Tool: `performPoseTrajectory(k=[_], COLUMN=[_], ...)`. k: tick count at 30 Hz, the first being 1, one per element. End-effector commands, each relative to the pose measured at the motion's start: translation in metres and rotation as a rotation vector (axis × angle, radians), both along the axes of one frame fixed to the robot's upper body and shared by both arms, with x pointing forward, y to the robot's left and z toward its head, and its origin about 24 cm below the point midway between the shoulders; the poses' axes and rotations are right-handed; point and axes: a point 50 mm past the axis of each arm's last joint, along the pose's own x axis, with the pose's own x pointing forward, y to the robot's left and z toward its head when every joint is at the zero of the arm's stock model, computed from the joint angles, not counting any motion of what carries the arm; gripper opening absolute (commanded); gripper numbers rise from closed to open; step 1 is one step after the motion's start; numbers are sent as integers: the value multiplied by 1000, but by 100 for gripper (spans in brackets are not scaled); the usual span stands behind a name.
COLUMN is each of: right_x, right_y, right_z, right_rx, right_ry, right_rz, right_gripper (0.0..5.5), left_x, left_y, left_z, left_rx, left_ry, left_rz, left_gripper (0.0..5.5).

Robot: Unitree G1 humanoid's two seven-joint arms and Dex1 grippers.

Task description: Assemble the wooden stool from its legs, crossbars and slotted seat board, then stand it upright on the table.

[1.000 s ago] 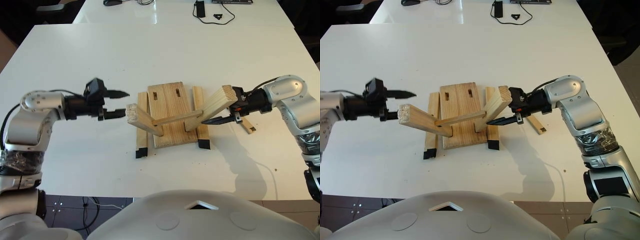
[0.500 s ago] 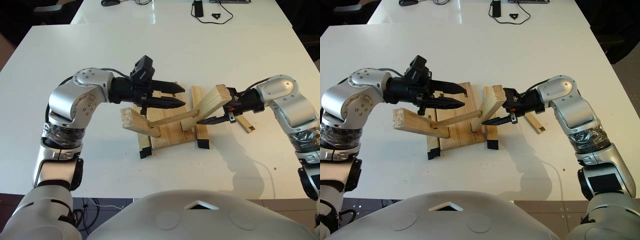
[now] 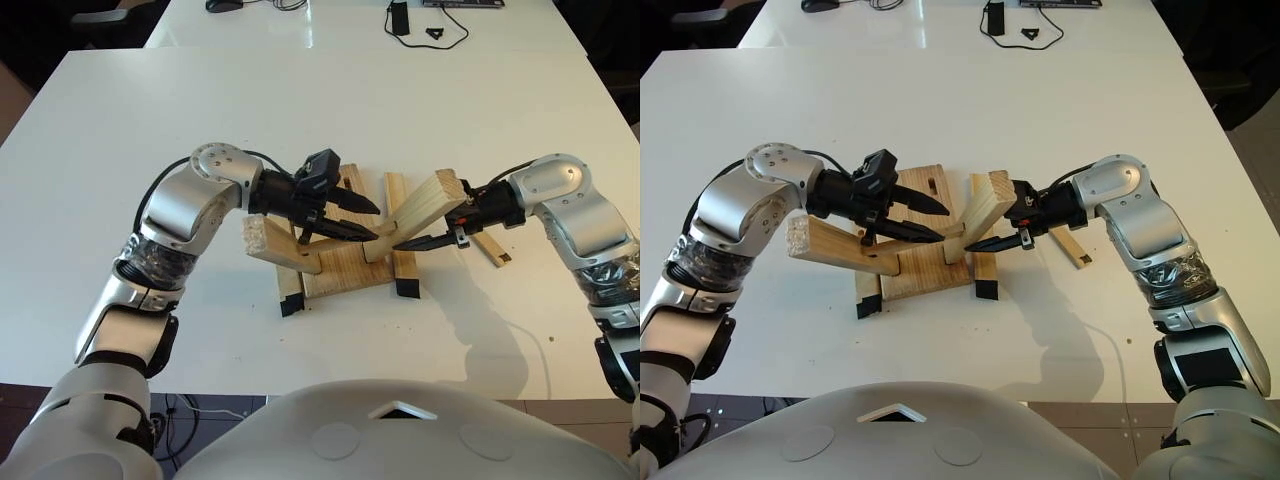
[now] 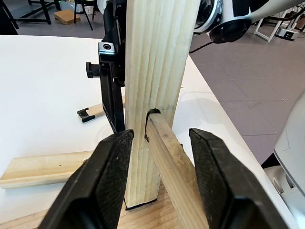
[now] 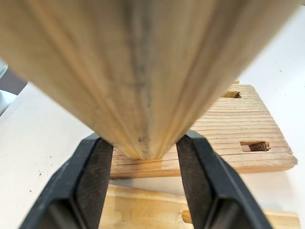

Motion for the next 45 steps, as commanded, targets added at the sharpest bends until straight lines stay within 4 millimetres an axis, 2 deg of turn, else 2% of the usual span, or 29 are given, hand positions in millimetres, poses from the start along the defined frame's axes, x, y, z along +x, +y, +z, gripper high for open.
performPoseTrajectory(k=[1, 4, 6, 10, 12, 14, 17, 20, 22, 24, 26, 30, 34, 37, 45], right_x=[-5, -5, -4, -4, -5, -5, -6, -8, -9, -11, -14, -13, -9, -7, -3], right_y=[0, 0, 1, 1, 0, -1, -1, -3, -7, -11, -14, -15, -12, -8, 10], right_z=[-19, -19, -18, -18, -17, -17, -14, -11, -9, -7, -6, -5, -6, -6, -22], right_rx=[-84, -85, -85, -83, -83, -82, -68, -60, -61, -63, -63, -79, -114, -129, -172], right_ry=[55, 54, 52, 47, 45, 35, 20, 14, 9, 5, 4, 10, 12, 16, 55], right_rz=[9, 10, 12, 9, 3, -9, -19, -30, -42, -57, -67, -55, -18, 17, 108], right_gripper=[201, 201, 201, 201, 201, 201, 201, 201, 201, 201, 201, 201, 201, 201, 201], left_x=[0, -3, 1, 17, 20, 19, 12, -2, -21, -46, -61, -78, -71, -73, -86], left_y=[18, 16, 13, 16, 26, 40, 71, 116, 140, 150, 144, 117, 90, 75, 52], left_z=[-63, -67, -55, 5, 38, 58, 59, 44, 29, 14, 8, 6, 16, 22, -1], left_rx=[234, 204, 124, -120, -210, -211, -54, 139, 269, 374, 371, 265, 127, 86, 117], left_ry=[161, 212, 222, 156, 93, 11, -136, -198, -191, -171, -151, -156, -206, -212, -139], left_rz=[126, 132, 152, 214, 235, 262, 314, 384, 369, 297, 239, 191, 255, 235, 106], left_gripper=[218, 218, 218, 218, 218, 218, 218, 218, 218, 218, 218, 218, 218, 218, 218])
